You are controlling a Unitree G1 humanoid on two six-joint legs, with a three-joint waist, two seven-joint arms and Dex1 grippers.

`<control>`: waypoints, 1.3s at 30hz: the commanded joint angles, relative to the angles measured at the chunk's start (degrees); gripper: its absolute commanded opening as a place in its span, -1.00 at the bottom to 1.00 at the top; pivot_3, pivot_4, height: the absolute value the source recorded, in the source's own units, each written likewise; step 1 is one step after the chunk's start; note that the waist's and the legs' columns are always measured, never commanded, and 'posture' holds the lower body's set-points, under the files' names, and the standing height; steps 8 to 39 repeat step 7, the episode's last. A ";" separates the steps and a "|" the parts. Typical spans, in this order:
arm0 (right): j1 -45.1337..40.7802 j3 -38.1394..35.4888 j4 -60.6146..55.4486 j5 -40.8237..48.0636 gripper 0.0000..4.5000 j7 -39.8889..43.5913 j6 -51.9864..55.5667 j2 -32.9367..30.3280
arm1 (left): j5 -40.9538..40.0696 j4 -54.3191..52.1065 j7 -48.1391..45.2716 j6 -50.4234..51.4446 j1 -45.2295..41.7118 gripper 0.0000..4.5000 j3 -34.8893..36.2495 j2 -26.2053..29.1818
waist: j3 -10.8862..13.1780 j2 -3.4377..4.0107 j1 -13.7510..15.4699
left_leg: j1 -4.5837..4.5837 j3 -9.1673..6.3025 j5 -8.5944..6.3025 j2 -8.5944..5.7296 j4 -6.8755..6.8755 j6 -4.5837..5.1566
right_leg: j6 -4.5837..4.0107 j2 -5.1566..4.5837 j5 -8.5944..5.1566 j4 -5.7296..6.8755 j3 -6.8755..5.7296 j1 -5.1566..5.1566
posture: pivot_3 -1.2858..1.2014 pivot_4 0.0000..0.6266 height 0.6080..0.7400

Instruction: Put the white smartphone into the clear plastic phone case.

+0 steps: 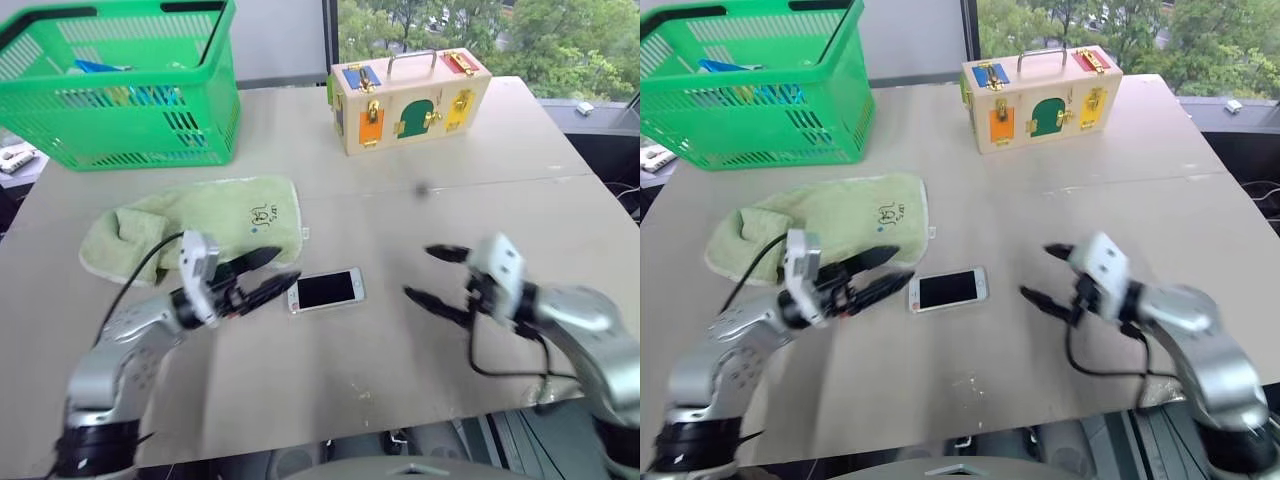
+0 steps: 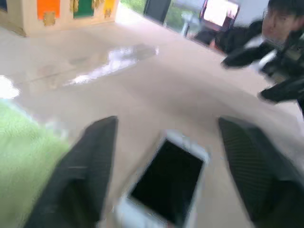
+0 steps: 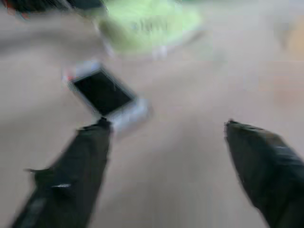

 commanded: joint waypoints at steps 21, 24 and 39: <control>17.37 -17.39 -4.82 5.46 1.00 4.46 -5.26 -5.66 | -0.10 -2.22 -5.27 -1.04 15.94 0.99 11.95 5.40 | 0.17 -0.01 0.00 | 0.15 -0.07 0.02 0.04 0.05 -0.04 | -0.21 -0.01 -0.12 0.00 -0.01 0.09 | 0.03 -0.52 1.00; 17.37 -17.39 -4.82 5.46 1.00 4.46 -5.26 -5.66 | -0.10 -2.22 -5.27 -1.04 15.94 0.99 11.95 5.40 | 0.17 -0.01 0.00 | 0.15 -0.07 0.02 0.04 0.05 -0.04 | -0.21 -0.01 -0.12 0.00 -0.01 0.09 | 0.03 -0.52 1.00; 17.37 -17.39 -4.82 5.46 1.00 4.46 -5.26 -5.66 | -0.10 -2.22 -5.27 -1.04 15.94 0.99 11.95 5.40 | 0.17 -0.01 0.00 | 0.15 -0.07 0.02 0.04 0.05 -0.04 | -0.21 -0.01 -0.12 0.00 -0.01 0.09 | 0.03 -0.52 1.00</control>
